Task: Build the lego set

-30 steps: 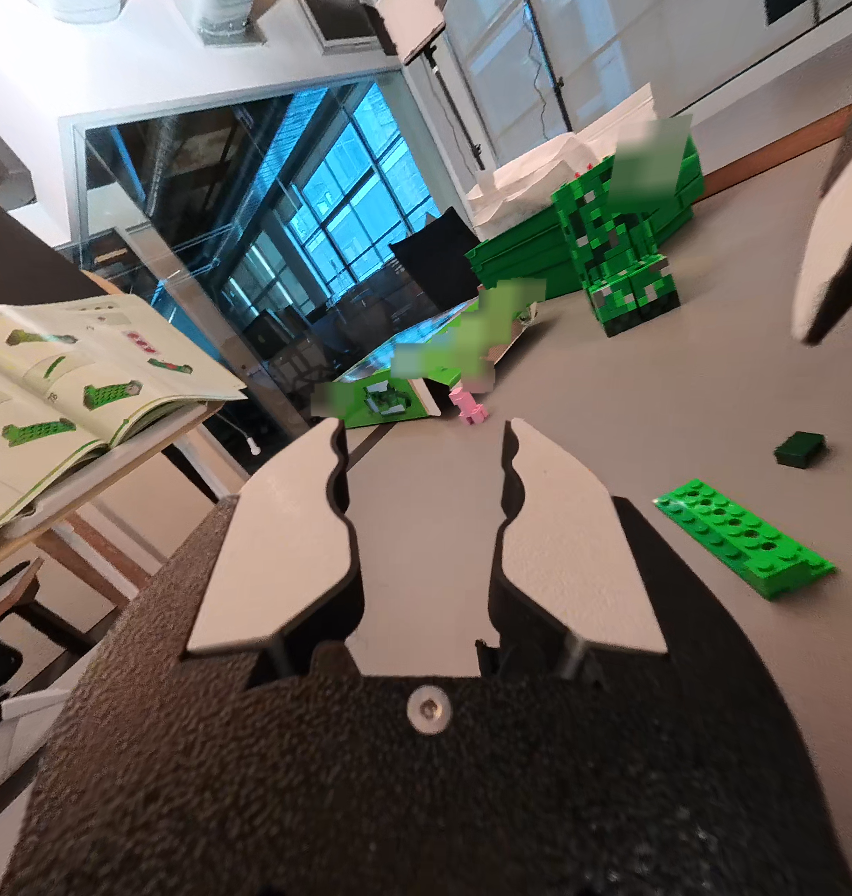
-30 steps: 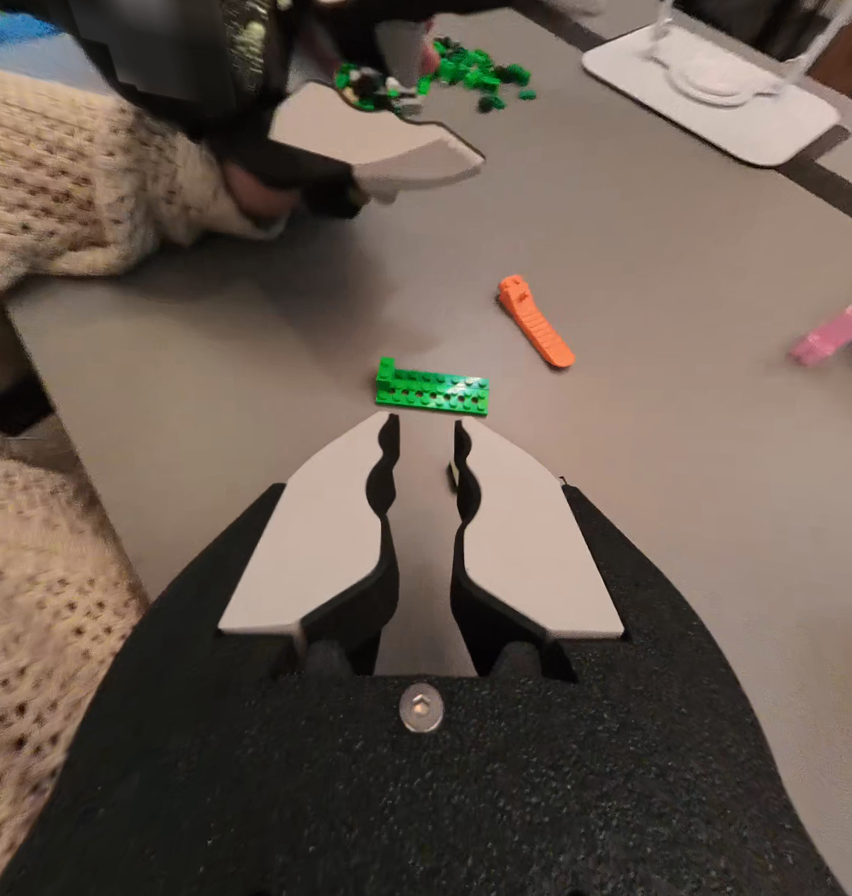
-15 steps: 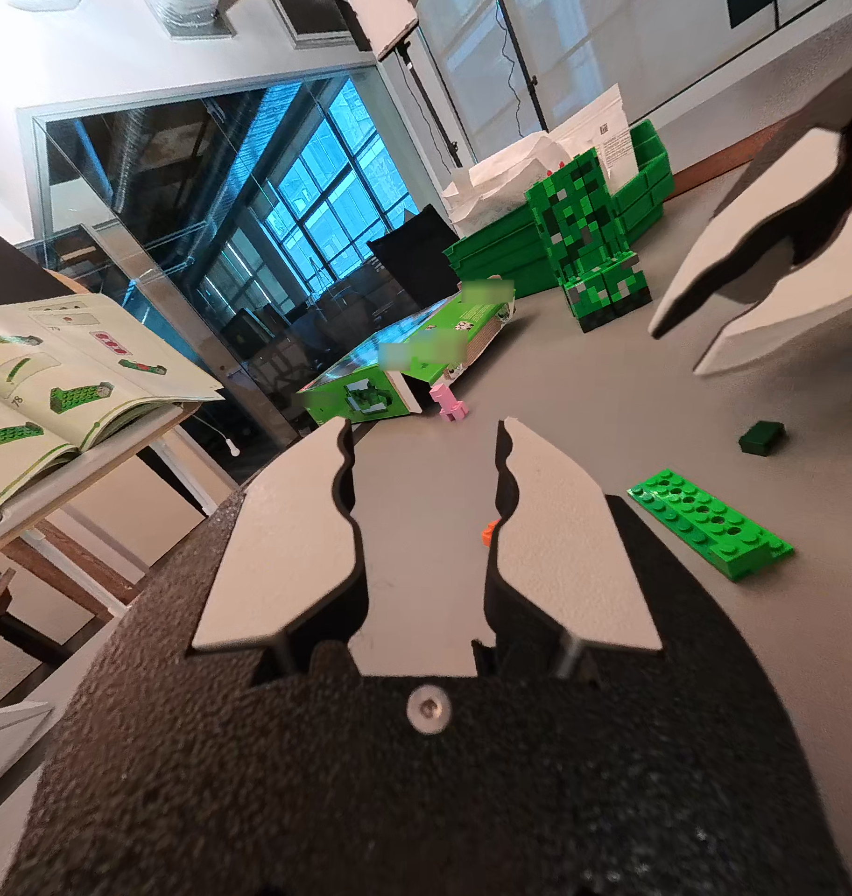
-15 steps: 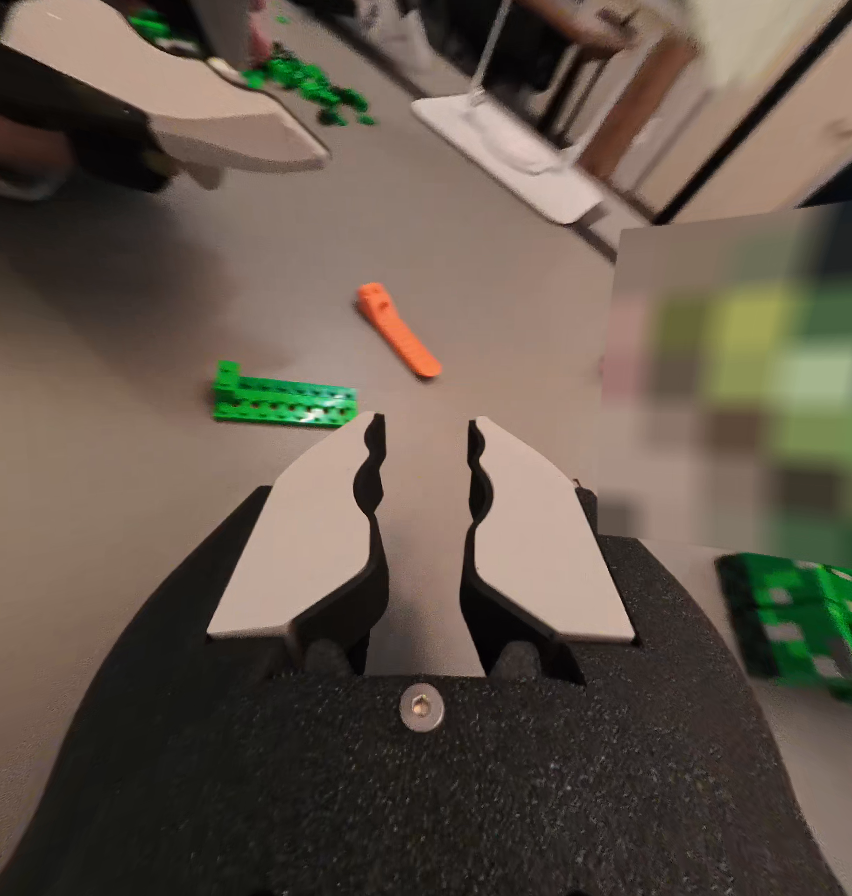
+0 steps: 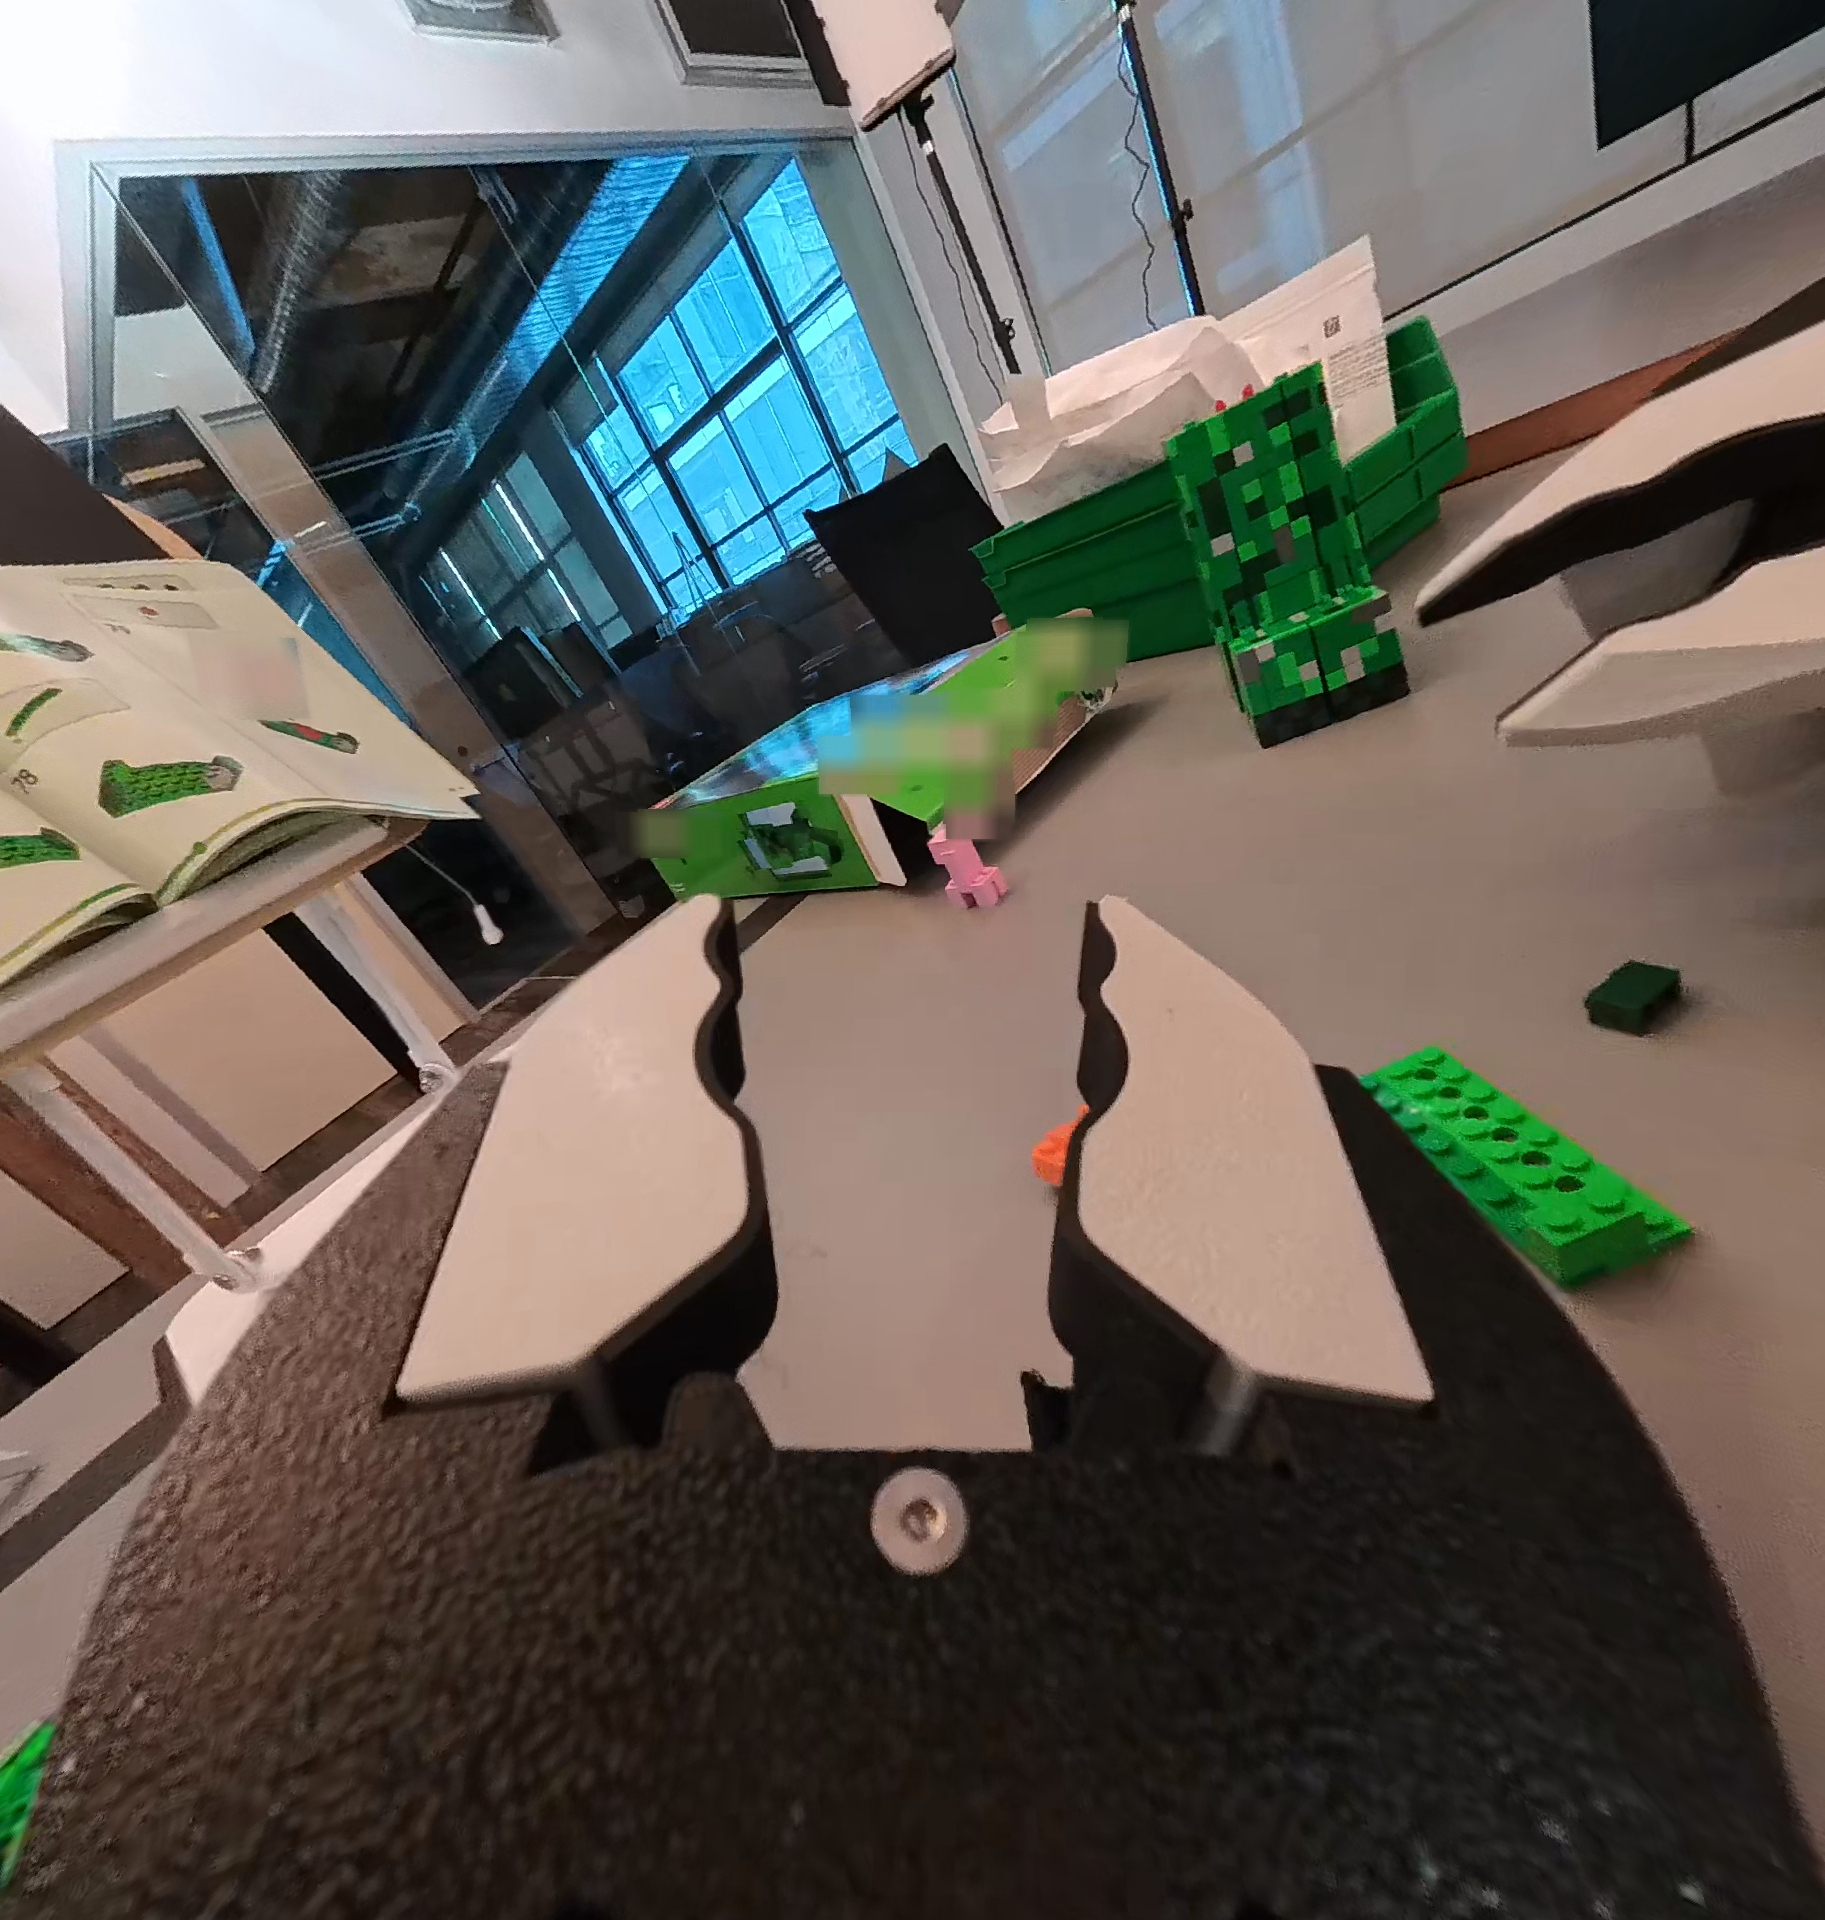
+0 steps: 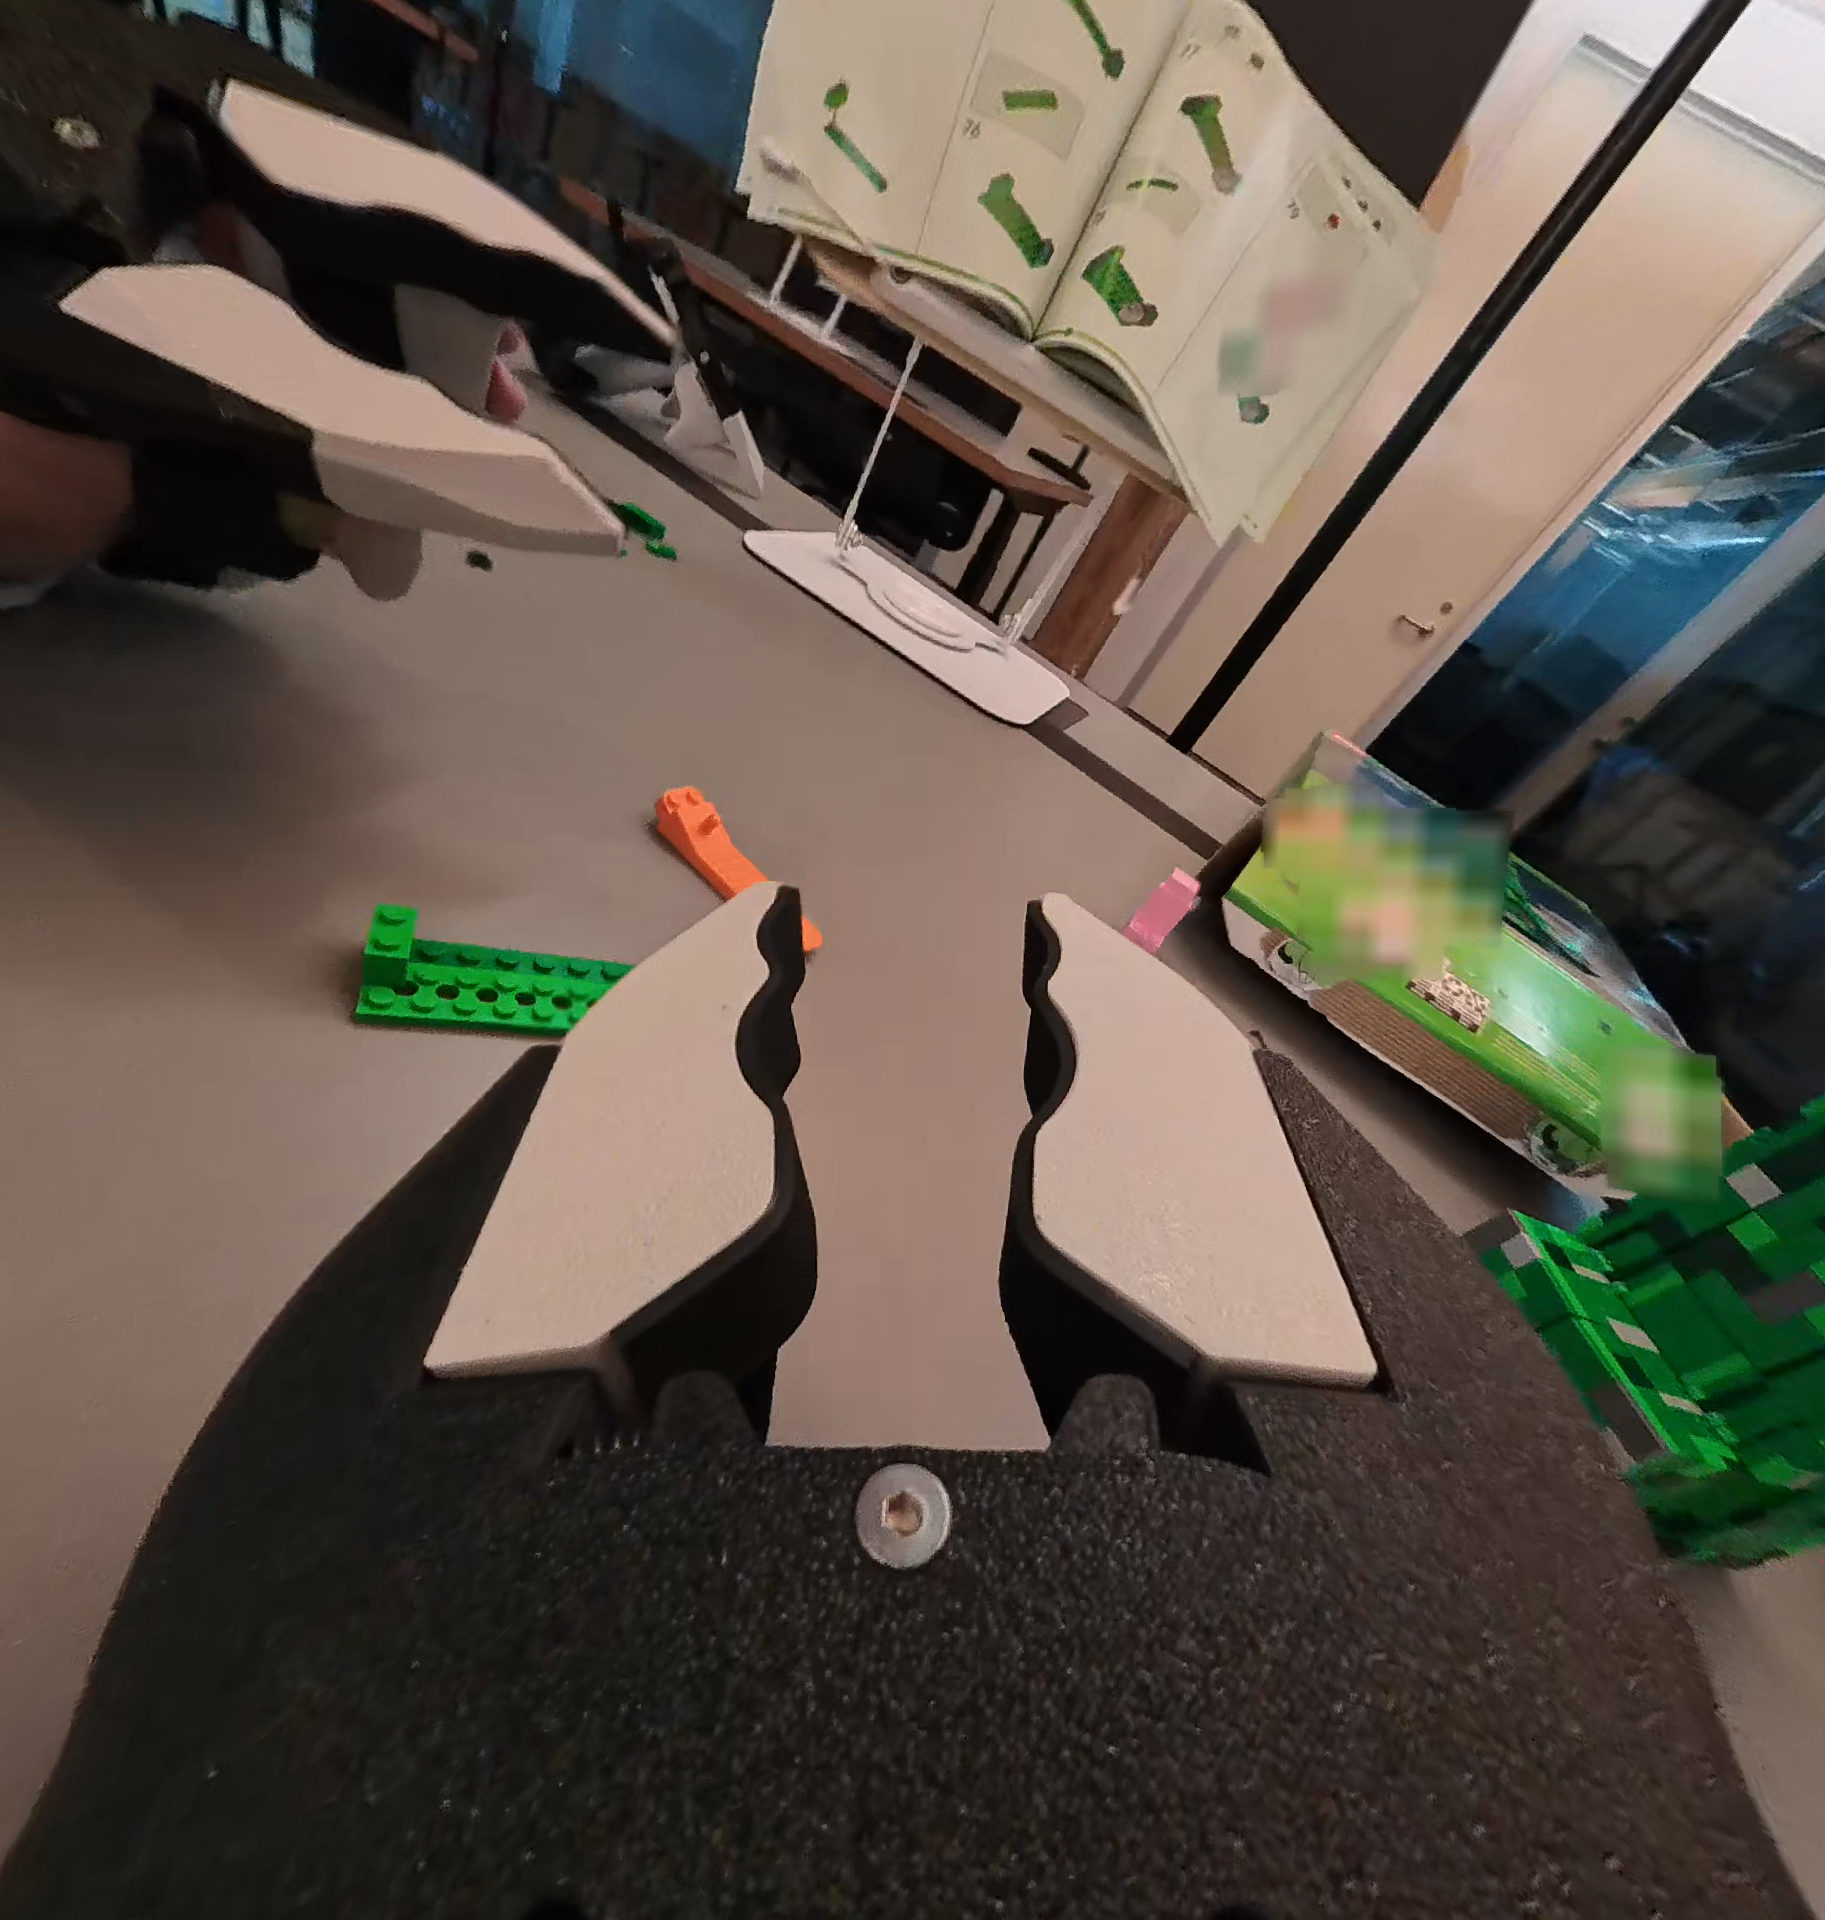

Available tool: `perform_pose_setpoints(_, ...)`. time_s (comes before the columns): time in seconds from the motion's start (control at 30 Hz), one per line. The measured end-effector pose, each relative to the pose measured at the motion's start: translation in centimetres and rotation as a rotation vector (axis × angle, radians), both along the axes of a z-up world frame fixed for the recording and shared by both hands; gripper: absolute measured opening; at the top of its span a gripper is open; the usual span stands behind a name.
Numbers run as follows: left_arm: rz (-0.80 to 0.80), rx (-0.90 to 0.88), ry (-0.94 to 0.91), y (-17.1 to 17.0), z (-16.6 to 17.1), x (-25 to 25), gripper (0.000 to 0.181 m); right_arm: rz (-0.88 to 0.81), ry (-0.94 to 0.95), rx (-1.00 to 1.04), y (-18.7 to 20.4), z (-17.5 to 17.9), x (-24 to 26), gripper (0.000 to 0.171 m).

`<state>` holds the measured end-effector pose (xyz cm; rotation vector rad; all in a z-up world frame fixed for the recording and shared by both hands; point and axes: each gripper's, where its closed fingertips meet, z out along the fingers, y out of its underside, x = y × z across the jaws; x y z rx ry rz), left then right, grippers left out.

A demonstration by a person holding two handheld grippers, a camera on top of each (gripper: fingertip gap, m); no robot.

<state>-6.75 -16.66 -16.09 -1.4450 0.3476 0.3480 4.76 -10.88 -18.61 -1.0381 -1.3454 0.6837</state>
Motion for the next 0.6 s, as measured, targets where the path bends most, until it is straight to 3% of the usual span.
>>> perform_pose_setpoints(0.23,-0.012,0.002,-0.062,-0.2,0.2,0.0,0.063,-0.027,0.098,-0.15,1.6,1.1,0.8,0.039)
perform_pose_setpoints(0.6,-0.024,-0.003,-0.12,-0.4,0.1,-0.3,0.063,-0.036,0.127,-0.143,2.0,1.4,0.8,0.039)
